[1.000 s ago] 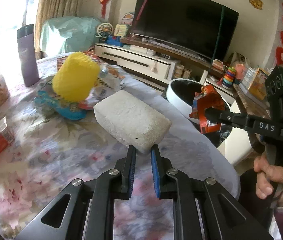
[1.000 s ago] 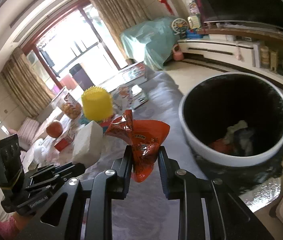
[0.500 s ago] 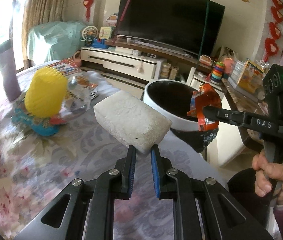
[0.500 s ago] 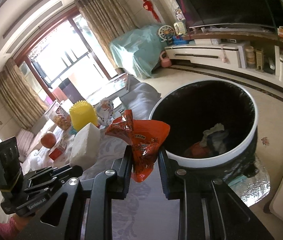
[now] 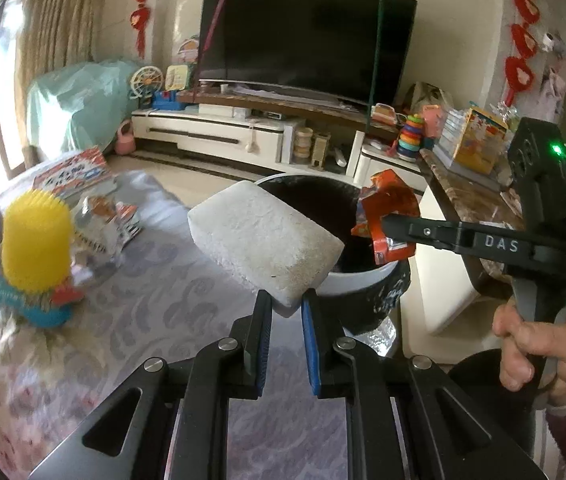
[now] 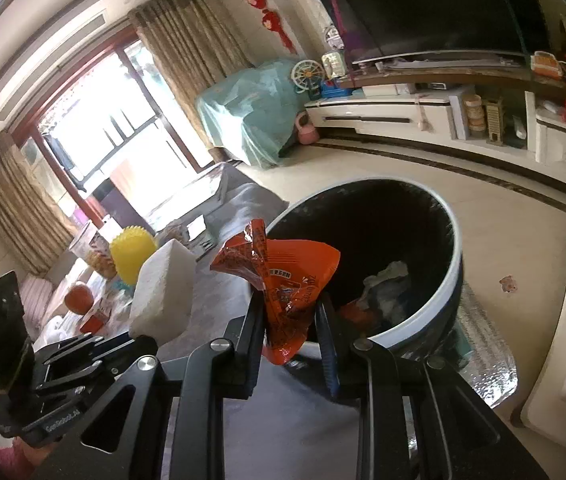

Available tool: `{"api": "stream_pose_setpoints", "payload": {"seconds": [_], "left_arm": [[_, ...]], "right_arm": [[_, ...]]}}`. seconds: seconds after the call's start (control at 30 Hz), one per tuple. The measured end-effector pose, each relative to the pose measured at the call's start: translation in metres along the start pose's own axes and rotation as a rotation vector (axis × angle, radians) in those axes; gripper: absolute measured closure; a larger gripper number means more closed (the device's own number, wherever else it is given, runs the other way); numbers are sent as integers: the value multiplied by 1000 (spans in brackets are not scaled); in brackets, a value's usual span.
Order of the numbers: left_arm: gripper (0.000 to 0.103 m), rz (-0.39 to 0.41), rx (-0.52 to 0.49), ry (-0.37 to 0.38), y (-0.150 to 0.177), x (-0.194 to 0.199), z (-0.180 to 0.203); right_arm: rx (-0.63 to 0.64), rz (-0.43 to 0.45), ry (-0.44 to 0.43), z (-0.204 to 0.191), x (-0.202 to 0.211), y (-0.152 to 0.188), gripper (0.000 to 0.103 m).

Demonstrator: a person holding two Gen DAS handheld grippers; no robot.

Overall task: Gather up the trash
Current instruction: 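Carry the foam block and orange bag over the white bin with both tools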

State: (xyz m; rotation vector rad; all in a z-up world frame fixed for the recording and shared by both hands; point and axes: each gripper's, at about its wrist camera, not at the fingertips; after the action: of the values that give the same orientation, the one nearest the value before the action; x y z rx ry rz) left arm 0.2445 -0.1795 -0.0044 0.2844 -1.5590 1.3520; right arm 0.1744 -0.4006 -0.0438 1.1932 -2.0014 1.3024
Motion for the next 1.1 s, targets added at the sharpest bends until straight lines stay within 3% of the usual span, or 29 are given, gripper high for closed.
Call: {"api": "stream_pose_setpoints", "payload": {"seconds": [0.63,1.1], "left_arm": [[89,-39,-38,12,-54,-47,11],[89,-87,-38,24,-74,-74,13]], "right_arm": [[-56,-38,55,37,-12,-31,78],[-96,-68,53,53,-24,-37,77]]}}
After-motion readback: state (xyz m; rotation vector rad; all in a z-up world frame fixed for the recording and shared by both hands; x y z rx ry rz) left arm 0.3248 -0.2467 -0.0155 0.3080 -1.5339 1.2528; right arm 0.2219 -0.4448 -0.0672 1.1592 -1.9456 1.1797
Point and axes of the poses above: each gripper's, at about its wrist camera, not at the fingertips, and x roughly against the way its jaws point, z to its right, y to its underside, and after that the axes turned 11 degrees about -z, right-handed
